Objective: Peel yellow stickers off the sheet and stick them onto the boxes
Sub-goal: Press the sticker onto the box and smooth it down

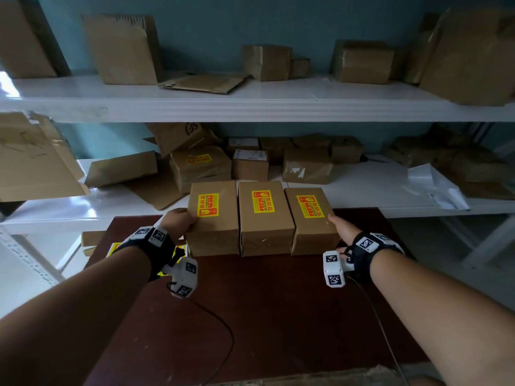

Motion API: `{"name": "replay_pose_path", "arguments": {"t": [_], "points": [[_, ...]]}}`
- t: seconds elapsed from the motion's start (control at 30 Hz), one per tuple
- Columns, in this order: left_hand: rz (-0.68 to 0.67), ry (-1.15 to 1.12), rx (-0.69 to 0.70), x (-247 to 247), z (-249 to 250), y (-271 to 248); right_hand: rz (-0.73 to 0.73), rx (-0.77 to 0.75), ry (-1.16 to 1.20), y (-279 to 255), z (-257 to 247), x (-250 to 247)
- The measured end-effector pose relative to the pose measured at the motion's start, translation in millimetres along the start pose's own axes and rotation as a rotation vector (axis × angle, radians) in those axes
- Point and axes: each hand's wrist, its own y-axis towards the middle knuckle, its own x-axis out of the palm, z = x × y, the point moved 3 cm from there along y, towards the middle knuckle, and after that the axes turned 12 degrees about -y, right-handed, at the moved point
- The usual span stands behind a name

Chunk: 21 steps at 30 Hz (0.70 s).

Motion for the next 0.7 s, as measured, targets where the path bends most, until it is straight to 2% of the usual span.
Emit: {"name": "replay_pose_path", "arguments": {"t": [0.17,0.37,0.6,0.67,0.7], "points": [[-0.027,0.024,0.010,4.3,1.5,1.1,-0.005,0.021,0.019,-1.1,7.9,-2.0],[-0.042,0.067,0.035,11.3,3.7,0.5,0.041,0.004,-0.091,0.2,5.4,-2.3],[0.025,0.306,0.072,11.6,6.2,1.7,0.190,-0.013,-0.295,12.6,1.6,2.3],[0.001,0.506,0.122,6.6,0.8,17.4,0.253,-0.016,-0.302,9.1,-1.0,2.6],[0.020,0.475,0.118,4.2,0.9,23.0,0.285,-0.014,-0.299,8.5,-3.2,1.9]]}}
